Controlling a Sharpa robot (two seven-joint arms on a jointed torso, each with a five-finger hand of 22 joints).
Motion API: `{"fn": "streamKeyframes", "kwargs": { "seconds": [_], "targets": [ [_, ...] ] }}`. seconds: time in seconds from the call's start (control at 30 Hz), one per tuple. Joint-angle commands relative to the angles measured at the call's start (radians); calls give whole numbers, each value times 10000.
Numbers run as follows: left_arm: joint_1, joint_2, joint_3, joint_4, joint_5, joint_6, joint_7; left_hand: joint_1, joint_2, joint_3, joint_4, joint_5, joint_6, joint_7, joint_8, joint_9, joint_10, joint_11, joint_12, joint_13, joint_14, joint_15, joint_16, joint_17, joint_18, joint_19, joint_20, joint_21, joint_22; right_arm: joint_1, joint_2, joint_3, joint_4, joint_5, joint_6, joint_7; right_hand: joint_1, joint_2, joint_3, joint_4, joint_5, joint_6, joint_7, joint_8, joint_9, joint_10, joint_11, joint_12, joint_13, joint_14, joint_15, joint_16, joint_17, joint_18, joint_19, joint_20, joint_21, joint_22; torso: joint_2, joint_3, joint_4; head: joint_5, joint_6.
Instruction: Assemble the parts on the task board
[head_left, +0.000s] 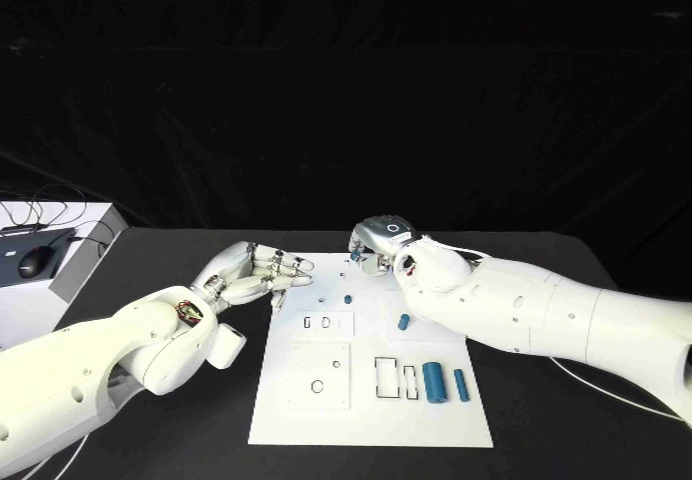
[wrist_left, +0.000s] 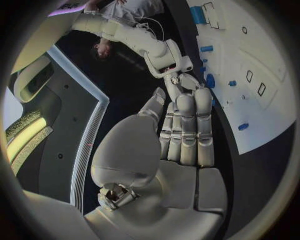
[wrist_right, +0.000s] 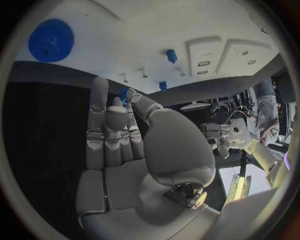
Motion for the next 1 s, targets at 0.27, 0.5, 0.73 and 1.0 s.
{"fn": "streamKeyframes", "kwargs": {
  "seconds": [0.27, 0.5, 0.73, 1.0],
  "targets": [
    [-1, 5, 18, 120, 42, 15, 96, 40, 75, 27, -57, -12, -54, 11, 46, -14, -7, 44, -64, -13, 10, 59, -45, -8, 276, 51, 26, -63, 10, -29, 205, 4, -324, -210, -286, -134, -5, -120, 46, -40, 71, -30, 79, 17, -2, -88, 36, 60, 2, 0, -17, -47, 22, 121, 106, 22, -131, 221, 170, -123, 159, -54, 69],
    [0, -9, 34, 164, 42, 7, 95, 25, 81, 15, -74, -12, -55, 8, 45, -15, 5, 44, -91, -13, 8, 60, -50, -26, 274, 56, 27, -96, 37, -36, 282, 4, -403, -186, -270, -86, 0, -131, 49, -46, 67, -46, 85, 14, -4, -102, 41, 60, 2, 1, -14, -46, 25, 123, 108, 24, -155, 251, 236, -162, 194, -73, 92],
    [1, -26, 65, 226, 42, 7, 91, 23, 82, 14, -77, -12, -56, 7, 45, -15, 6, 44, -94, -13, 7, 60, -50, -29, 274, 57, 27, -100, 41, -45, 324, 3, -509, -173, -248, -67, 0, -131, 49, -46, 67, -46, 85, 14, -4, -102, 41, 60, 2, 1, -14, -46, 25, 123, 108, 24, -155, 251, 299, -192, 246, -89, 110],
    [1, -19, 81, 210, 43, 15, 90, 23, 82, 14, -77, -12, -56, 7, 45, -15, 6, 44, -94, -13, 7, 60, -50, -29, 274, 57, 27, -100, 41, -47, 291, 3, -529, -173, -199, -74, 0, -142, 62, -57, 65, -57, 91, 19, -1, -116, 48, 59, 1, -5, -7, -45, 38, 137, 124, 34, -234, 389, 314, -202, 234, -69, 78]
  ]
}}
